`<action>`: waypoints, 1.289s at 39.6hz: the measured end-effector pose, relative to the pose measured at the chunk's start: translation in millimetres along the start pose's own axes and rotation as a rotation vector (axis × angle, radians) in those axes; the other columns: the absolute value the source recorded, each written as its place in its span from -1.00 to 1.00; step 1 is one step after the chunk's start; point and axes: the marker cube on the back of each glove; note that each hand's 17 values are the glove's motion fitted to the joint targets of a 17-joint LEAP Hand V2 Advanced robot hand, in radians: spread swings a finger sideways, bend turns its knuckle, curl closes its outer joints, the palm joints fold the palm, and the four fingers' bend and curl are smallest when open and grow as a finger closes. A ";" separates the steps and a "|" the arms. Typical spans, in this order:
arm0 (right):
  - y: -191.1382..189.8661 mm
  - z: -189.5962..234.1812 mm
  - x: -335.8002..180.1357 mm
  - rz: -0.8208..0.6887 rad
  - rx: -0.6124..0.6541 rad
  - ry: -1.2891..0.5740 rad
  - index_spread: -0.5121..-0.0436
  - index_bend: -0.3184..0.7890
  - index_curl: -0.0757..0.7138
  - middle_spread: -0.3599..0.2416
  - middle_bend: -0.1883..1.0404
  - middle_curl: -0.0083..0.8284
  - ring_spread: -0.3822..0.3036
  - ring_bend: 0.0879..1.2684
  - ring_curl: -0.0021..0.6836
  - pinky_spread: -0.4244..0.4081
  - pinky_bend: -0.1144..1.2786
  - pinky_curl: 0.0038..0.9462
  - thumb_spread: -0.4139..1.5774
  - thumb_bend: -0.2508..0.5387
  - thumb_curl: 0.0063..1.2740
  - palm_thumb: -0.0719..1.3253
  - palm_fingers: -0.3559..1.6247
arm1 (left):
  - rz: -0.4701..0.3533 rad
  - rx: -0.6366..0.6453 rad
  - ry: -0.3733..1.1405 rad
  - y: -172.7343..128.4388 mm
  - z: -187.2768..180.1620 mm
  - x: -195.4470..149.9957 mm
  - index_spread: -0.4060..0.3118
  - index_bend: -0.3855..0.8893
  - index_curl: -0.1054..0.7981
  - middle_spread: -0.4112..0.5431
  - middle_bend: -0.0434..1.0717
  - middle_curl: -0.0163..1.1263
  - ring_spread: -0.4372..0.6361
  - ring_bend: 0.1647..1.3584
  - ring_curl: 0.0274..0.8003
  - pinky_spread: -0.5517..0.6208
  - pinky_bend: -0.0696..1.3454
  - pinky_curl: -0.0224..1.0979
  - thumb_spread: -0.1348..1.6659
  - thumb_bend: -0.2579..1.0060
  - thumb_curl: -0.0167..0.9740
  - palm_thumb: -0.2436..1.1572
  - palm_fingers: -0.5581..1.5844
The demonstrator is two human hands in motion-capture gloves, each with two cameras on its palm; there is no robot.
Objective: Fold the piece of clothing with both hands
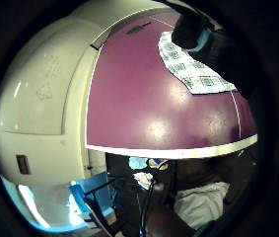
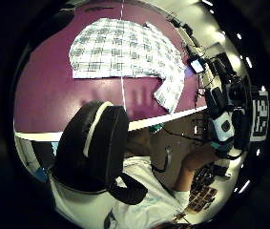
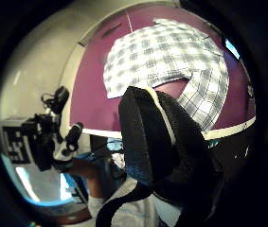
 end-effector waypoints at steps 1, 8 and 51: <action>-0.4 0.1 0.2 -0.001 0.000 -0.001 0.38 -0.06 -0.67 0.16 -0.30 -0.84 0.28 -0.73 -0.88 0.33 -0.47 -0.90 -0.14 0.07 -0.95 -0.53 -0.40 | 0.001 0.002 0.000 0.1 -0.2 0.4 0.01 -0.12 -0.65 -0.10 -0.62 -0.90 -0.05 -0.46 -0.82 0.22 -0.40 -0.83 -0.37 -0.45 -0.91 -0.45 0.04; -23.0 20.7 5.6 -0.017 0.012 -0.012 -0.14 -0.11 -0.46 0.14 -0.29 -0.66 0.41 -0.70 -0.71 0.54 -0.46 -0.74 0.31 0.13 -0.89 -0.46 -0.42 | 0.026 0.008 0.026 0.7 0.5 6.7 -0.07 -0.13 -0.47 -0.06 -0.63 -0.73 0.04 -0.34 -0.52 0.40 -0.35 -0.63 0.07 -0.47 -0.83 -0.42 -0.02; -28.8 95.0 51.9 0.052 -0.186 -0.036 -0.38 -0.21 -0.17 0.12 -0.41 -0.27 0.49 -0.68 -0.37 0.63 -0.29 -0.32 0.57 -0.40 -0.67 -0.38 -0.52 | -0.014 -0.074 -0.026 -18.8 46.8 18.9 -0.03 -0.23 -0.21 -0.06 -0.63 -0.49 0.06 -0.20 -0.28 0.38 -0.20 -0.34 0.43 -0.65 -0.55 -0.43 -0.11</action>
